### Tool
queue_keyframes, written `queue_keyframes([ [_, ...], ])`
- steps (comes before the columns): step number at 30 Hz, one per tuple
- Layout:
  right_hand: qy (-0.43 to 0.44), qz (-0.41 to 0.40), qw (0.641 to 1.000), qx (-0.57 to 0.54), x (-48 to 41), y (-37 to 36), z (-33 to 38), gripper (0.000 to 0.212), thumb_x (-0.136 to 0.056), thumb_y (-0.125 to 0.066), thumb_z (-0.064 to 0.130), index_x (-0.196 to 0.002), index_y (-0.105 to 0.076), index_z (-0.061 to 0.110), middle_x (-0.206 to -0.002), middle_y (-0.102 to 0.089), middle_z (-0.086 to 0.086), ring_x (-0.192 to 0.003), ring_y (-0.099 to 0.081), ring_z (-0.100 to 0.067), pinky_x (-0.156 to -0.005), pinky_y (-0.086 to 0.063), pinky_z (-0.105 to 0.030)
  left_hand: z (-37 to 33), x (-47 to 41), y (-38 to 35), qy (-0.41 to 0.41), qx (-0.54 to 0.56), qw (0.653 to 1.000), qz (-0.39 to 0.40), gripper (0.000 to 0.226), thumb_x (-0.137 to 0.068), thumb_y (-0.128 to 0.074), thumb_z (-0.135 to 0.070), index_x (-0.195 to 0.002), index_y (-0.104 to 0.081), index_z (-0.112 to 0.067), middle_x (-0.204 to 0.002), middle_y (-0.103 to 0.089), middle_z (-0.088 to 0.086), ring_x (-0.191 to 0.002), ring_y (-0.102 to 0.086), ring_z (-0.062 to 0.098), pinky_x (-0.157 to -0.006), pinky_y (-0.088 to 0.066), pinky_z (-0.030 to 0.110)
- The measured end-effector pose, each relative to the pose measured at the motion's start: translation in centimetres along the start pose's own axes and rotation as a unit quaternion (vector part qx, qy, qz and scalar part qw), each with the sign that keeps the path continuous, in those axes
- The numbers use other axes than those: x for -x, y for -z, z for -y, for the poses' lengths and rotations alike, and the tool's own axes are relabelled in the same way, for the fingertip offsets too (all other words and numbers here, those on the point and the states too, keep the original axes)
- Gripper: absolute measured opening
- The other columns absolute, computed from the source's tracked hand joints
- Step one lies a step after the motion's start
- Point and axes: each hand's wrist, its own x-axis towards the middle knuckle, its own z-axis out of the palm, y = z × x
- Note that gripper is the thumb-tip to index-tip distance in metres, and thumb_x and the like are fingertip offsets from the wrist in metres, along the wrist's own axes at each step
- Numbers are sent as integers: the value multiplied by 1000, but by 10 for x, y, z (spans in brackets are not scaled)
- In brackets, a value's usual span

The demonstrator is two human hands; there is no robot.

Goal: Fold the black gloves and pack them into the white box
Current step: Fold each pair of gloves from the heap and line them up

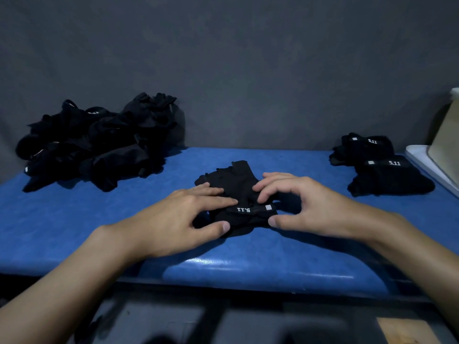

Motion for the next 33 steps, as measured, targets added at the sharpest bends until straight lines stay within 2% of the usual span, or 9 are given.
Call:
queue_keyframes([
  [3, 14, -16, 1000, -2, -1, 1, 2, 30, -80, -78, 11, -100, -67, 31, -130, -57, 17, -134, -35, 10, -110, -28, -12, 2, 0, 0, 17, -22, 1000, 6, 72, -77, -30, -76, -143, -41, -49, -159, -33, -10, -143, -12, -13, -114, -5, 9],
  [5, 10, -1, 1000, 4, 0, 1, 2, 27, -80, -78, 13, -97, -68, 32, -130, -57, 18, -133, -36, 10, -110, -30, -15, 4, 0, -1, 28, -33, 999, 12, 74, -77, -28, -76, -144, -39, -49, -160, -31, -9, -149, -16, 2, -120, -11, 20],
  [10, -23, 22, 999, 13, 0, -1, 0, 31, -75, -82, 21, -97, -66, 35, -128, -56, 24, -126, -45, 8, -111, -34, -23, 3, 1, -2, 26, -64, 998, 0, 83, -75, -29, -79, -149, -35, -43, -160, -24, -15, -148, -20, 6, -121, -18, 26],
  [14, -26, 24, 999, 20, -1, -2, 2, 31, -76, -82, 21, -98, -65, 34, -127, -56, 25, -125, -48, 4, -110, -36, -28, 2, 3, -2, -2, -67, 997, -31, 87, -72, -42, -79, -149, -39, -37, -158, -26, -19, -143, -25, 2, -118, -20, 23],
  [19, -33, 13, 999, 14, 0, -2, 4, 29, -79, -79, 24, -101, -65, 35, -126, -60, 23, -124, -50, 5, -110, -38, -31, 2, 2, 0, -42, -59, 995, -70, 77, -74, -50, -71, -142, -49, -37, -150, -41, -20, -135, -29, -6, -110, -24, 18],
  [22, -34, 2, 999, 11, 0, -2, 4, 25, -82, -77, 25, -102, -66, 35, -121, -63, 22, -119, -54, 3, -108, -41, -32, 1, 0, 1, -79, -91, 989, -90, 62, -80, -55, -61, -132, -61, -30, -134, -59, -14, -122, -50, 2, -102, -40, 23],
  [26, -34, -7, 999, 6, 0, -1, 5, 22, -84, -75, 25, -101, -66, 36, -116, -67, 16, -114, -59, -1, -104, -45, -33, 1, -2, -1, -96, -108, 982, -122, 47, -89, -53, -51, -125, -67, -25, -124, -67, -12, -101, -67, 14, -86, -55, 34],
  [29, -34, -7, 999, 8, 0, -1, 7, 21, -85, -74, 25, -102, -66, 35, -116, -68, 14, -112, -60, -2, -102, -46, -33, 0, -4, -3, -107, -122, 976, -143, 39, -93, -50, -44, -120, -69, -23, -118, -70, -12, -92, -69, 17, -74, -58, 37],
  [33, -34, -3, 999, 14, 0, -2, 8, 27, -79, -78, 32, -101, -64, 37, -116, -66, 15, -110, -60, -3, -100, -46, -36, -1, -5, -4, -100, -106, 977, -153, 37, -96, -47, -43, -118, -68, -23, -108, -72, -11, -85, -69, 21, -68, -57, 41],
])
